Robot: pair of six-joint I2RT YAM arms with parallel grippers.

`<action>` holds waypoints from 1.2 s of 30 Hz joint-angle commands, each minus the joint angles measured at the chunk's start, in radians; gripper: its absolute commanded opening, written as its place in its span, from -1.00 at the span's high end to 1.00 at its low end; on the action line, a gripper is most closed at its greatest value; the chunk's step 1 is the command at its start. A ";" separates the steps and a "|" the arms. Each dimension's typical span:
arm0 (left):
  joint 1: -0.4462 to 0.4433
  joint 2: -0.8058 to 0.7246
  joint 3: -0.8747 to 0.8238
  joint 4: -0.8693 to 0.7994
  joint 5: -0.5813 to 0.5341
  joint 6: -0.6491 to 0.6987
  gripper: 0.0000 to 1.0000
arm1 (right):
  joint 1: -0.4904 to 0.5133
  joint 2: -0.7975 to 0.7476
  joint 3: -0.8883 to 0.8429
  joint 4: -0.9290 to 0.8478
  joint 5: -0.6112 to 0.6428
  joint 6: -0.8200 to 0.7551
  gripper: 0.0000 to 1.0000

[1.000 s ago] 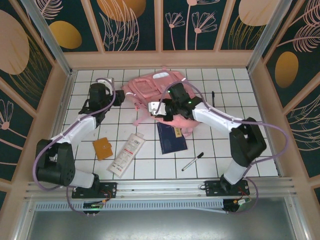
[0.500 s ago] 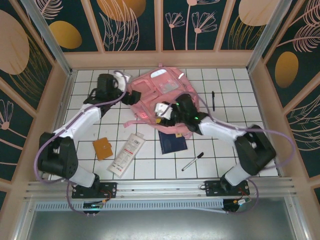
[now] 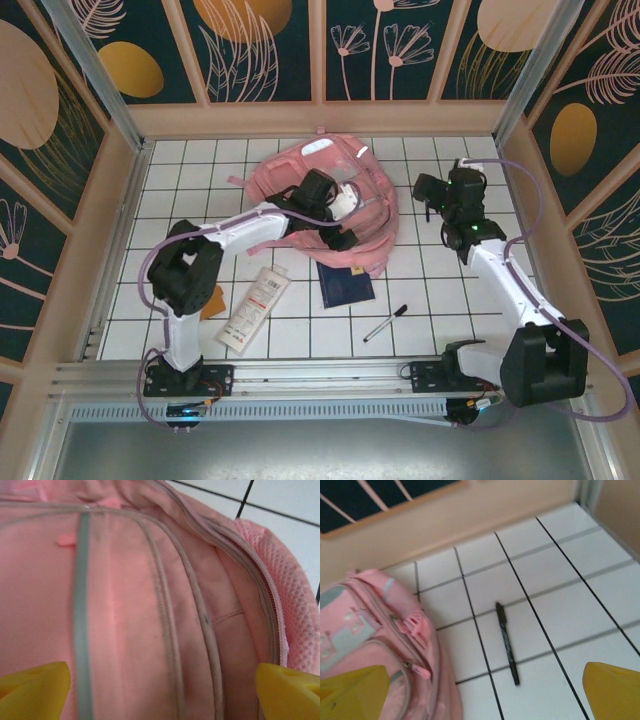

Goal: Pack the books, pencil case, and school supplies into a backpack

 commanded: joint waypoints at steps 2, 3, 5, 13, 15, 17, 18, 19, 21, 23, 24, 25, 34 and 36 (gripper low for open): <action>-0.018 0.060 0.057 -0.034 -0.155 -0.005 -0.84 | -0.005 0.009 0.023 -0.067 -0.092 0.096 -0.99; -0.019 0.075 0.075 -0.036 -0.196 -0.024 -0.79 | -0.005 0.010 0.018 -0.059 -0.110 0.102 -0.98; -0.019 0.106 0.124 -0.044 -0.290 -0.072 -0.46 | -0.004 0.016 0.006 -0.032 -0.179 0.098 -0.81; -0.019 0.195 0.239 -0.094 -0.302 -0.171 -0.14 | -0.004 0.081 0.020 -0.025 -0.380 0.101 -0.63; -0.018 0.201 0.220 -0.091 -0.254 -0.159 -0.46 | -0.004 0.097 0.027 -0.036 -0.389 0.094 -0.64; -0.018 0.210 0.205 -0.096 -0.275 -0.146 -0.59 | -0.004 0.105 0.026 -0.040 -0.388 0.097 -0.64; -0.018 0.218 0.206 -0.101 -0.300 -0.145 -0.59 | -0.003 0.107 0.021 -0.035 -0.393 0.098 -0.64; -0.019 0.227 0.209 -0.102 -0.349 -0.155 -0.59 | -0.004 0.108 0.018 -0.027 -0.401 0.100 -0.64; -0.018 0.239 0.203 -0.075 -0.445 -0.175 -0.40 | -0.003 0.114 0.014 -0.011 -0.419 0.102 -0.63; -0.018 0.251 0.204 -0.055 -0.509 -0.174 0.00 | -0.004 0.116 0.013 -0.003 -0.433 0.110 -0.60; -0.017 0.253 0.211 -0.057 -0.527 -0.177 0.18 | -0.003 0.115 0.011 0.000 -0.434 0.116 -0.59; -0.017 0.252 0.224 -0.066 -0.537 -0.178 0.31 | -0.003 0.115 0.009 0.005 -0.441 0.120 -0.58; 0.020 0.041 0.258 -0.051 -0.612 -0.230 1.00 | -0.002 0.180 0.079 -0.111 -0.591 0.028 -0.40; 0.032 -0.018 0.254 -0.024 -0.661 -0.269 1.00 | 0.007 0.193 0.092 -0.135 -0.616 0.020 -0.37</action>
